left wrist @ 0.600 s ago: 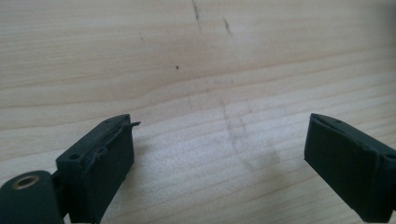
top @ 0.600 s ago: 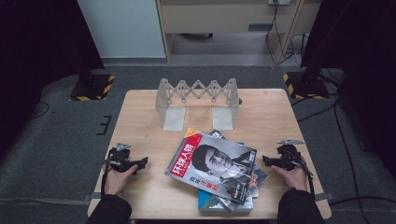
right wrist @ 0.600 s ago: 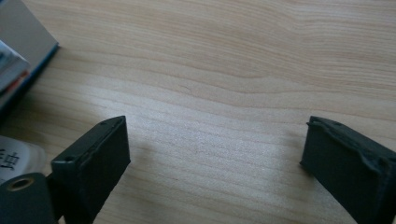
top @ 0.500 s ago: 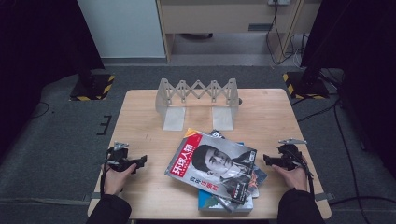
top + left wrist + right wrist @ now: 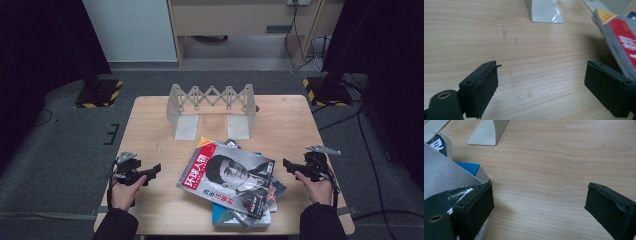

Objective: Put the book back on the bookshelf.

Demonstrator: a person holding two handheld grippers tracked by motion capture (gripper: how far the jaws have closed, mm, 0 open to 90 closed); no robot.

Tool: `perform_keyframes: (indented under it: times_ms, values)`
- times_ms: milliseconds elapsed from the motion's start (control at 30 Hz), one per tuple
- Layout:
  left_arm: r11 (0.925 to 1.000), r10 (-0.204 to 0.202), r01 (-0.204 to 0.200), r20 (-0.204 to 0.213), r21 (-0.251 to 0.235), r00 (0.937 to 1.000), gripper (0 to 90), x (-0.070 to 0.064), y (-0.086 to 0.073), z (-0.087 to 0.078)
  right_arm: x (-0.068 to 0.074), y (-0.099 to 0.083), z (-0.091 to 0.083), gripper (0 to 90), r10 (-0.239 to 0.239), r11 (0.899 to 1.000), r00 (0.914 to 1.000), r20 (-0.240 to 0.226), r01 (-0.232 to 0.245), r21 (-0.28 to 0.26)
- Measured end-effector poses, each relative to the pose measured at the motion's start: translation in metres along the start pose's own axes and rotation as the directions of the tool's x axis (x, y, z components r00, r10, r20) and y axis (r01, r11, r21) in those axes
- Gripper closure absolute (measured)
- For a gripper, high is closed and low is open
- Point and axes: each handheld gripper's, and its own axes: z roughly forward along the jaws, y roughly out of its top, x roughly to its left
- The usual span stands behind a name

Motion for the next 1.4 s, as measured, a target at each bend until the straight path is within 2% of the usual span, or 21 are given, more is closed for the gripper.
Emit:
perform_keyframes:
  times_ms: [67,200,300,433,467,533,633,767,900,1100,1267,1400]
  values:
    - [0.9998,0.003,-0.003,0.003,-0.018,1.0,10.6,-0.004,0.002,-0.003,0.003,0.001,-0.004,9.5,-0.028,1.0,0.9994,0.018,0.028,-0.012]
    - [0.9983,0.028,-0.027,0.02,-0.051,0.9994,10.8,-0.01,0.004,-0.008,0.007,0.004,-0.012,12.8,-0.041,0.998,0.9985,0.035,0.042,-0.044]
    - [0.9973,0.03,-0.028,0.03,-0.067,0.9991,11.7,-0.011,0.005,-0.011,0.012,0.008,-0.017,13.4,-0.068,0.993,0.9969,0.038,0.072,-0.092]
    - [0.9959,0.038,-0.034,0.038,-0.084,0.9986,16.2,-0.014,0.006,-0.014,0.019,0.012,-0.024,14.3,-0.099,0.987,0.9932,0.061,0.106,-0.119]
    - [0.9956,0.047,-0.044,0.042,-0.083,0.998,17.7,-0.015,0.006,-0.015,0.021,0.014,-0.026,17.0,-0.11,0.984,0.992,0.062,0.117,-0.135]
    - [0.9952,0.054,-0.05,0.049,-0.085,0.9973,19.1,-0.018,0.006,-0.014,0.023,0.017,-0.029,18.4,-0.105,0.983,0.9941,0.026,0.108,-0.145]
    - [0.9947,0.056,-0.049,0.076,-0.091,0.9955,21.3,-0.023,0.006,-0.014,0.028,0.019,-0.035,19.9,-0.119,0.978,0.9927,0.018,0.121,-0.17]
    - [0.9935,0.07,-0.06,0.101,-0.097,0.9924,23.5,-0.031,0.006,-0.015,0.037,0.023,-0.039,20.7,-0.152,0.973,0.9884,0.003,0.15,-0.175]
    - [0.9928,0.079,-0.069,0.104,-0.098,0.9914,23.2,-0.036,0.007,-0.016,0.045,0.025,-0.041,20.8,-0.157,0.976,0.9873,-0.026,0.151,-0.158]
    - [0.9964,0.062,-0.054,0.14,-0.065,0.9881,21.9,-0.042,0.005,-0.012,0.057,0.025,-0.041,22.8,-0.177,0.975,0.983,-0.047,0.169,-0.141]
    - [0.9984,0.049,-0.044,0.167,-0.035,0.9847,24.5,-0.048,0.001,-0.008,0.064,0.023,-0.038,26.8,-0.171,0.98,0.9814,-0.087,0.161,-0.119]
    - [0.9987,0.05,-0.047,0.184,-0.021,0.9816,26.0,-0.053,0.0,-0.006,0.068,0.019,-0.034,29.6,-0.172,0.98,0.9811,-0.088,0.162,-0.117]
